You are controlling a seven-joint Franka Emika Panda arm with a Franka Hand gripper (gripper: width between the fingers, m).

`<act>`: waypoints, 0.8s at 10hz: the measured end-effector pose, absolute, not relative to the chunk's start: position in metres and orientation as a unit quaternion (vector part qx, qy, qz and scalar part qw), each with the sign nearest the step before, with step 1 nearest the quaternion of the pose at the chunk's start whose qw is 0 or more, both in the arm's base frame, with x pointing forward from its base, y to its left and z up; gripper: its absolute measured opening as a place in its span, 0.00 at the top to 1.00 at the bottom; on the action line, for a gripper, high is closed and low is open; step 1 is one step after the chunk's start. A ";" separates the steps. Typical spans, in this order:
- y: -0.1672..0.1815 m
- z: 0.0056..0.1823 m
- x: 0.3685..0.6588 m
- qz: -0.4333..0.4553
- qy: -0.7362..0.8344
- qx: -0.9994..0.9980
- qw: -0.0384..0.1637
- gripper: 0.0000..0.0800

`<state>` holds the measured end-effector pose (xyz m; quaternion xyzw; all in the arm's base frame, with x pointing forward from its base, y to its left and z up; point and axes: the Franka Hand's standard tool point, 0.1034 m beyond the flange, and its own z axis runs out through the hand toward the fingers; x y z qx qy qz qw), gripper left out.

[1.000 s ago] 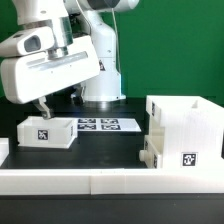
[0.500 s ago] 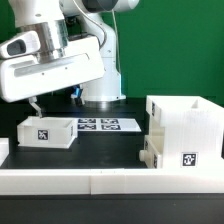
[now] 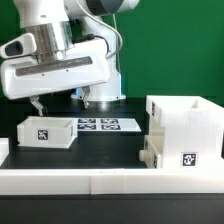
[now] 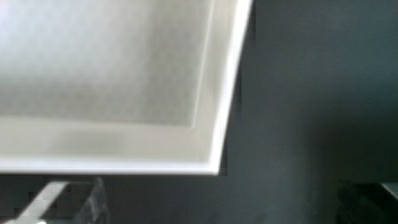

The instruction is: Assemble drawer

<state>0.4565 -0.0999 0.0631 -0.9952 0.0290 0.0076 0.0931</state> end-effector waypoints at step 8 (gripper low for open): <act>-0.073 0.022 0.433 -0.012 0.104 -0.993 0.062 0.19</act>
Offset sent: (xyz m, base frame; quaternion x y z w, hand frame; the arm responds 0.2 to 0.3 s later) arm -0.0207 -0.0095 -0.0253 -0.1045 0.0315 0.1605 0.9810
